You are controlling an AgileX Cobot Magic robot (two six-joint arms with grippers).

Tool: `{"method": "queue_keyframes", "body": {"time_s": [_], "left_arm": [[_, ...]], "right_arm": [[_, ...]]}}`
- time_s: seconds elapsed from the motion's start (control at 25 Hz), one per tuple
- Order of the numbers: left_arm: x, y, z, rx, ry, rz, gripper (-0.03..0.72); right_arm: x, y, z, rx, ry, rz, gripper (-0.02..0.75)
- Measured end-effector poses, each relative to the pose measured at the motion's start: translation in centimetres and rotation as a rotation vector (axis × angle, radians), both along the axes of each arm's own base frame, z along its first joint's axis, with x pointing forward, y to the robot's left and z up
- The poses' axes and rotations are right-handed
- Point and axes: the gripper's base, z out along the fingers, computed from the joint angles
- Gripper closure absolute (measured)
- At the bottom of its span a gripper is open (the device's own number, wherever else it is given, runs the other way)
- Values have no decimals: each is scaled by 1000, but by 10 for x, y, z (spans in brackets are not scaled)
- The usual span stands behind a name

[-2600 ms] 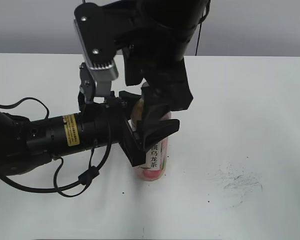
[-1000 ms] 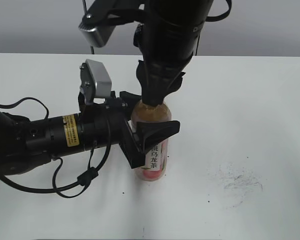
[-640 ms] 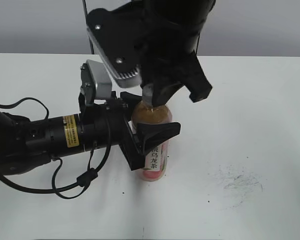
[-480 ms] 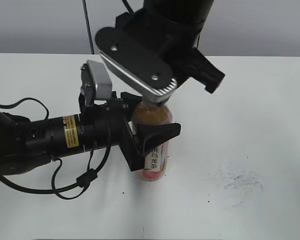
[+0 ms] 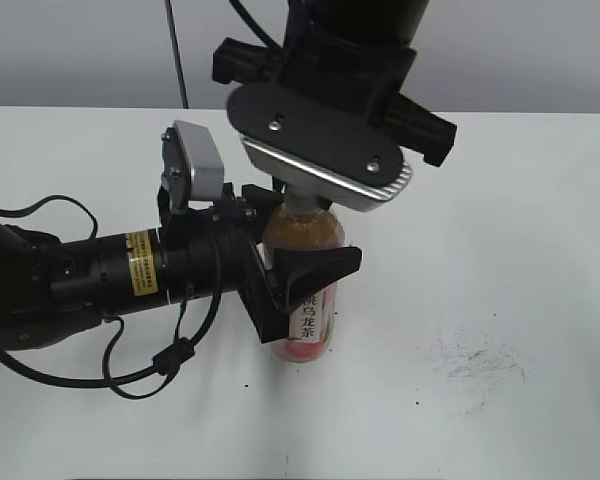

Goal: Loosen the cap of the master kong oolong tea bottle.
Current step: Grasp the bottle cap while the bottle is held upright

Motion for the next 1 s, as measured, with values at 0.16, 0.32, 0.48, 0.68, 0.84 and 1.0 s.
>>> {"method": "queue_keyframes", "body": {"time_s": [0.16, 0.32, 0.48, 0.68, 0.84, 1.0], "left_arm": [[1, 0, 0, -4, 8, 7, 240], [1, 0, 0, -3, 9, 8, 240], [1, 0, 0, -4, 10, 8, 240], [1, 0, 0, -4, 10, 8, 240], [1, 0, 0, -4, 10, 8, 240], [1, 0, 0, -4, 10, 8, 240]], "right_arm": [[-4, 4, -1, 72, 120, -302, 262], [-3, 4, -1, 114, 215, -718, 132], [1, 0, -1, 153, 258, -1147, 155], [2, -1, -1, 222, 356, -1583, 161], [1, 0, -1, 268, 435, -1872, 166], [1, 0, -1, 290, 470, -2006, 216]]}}
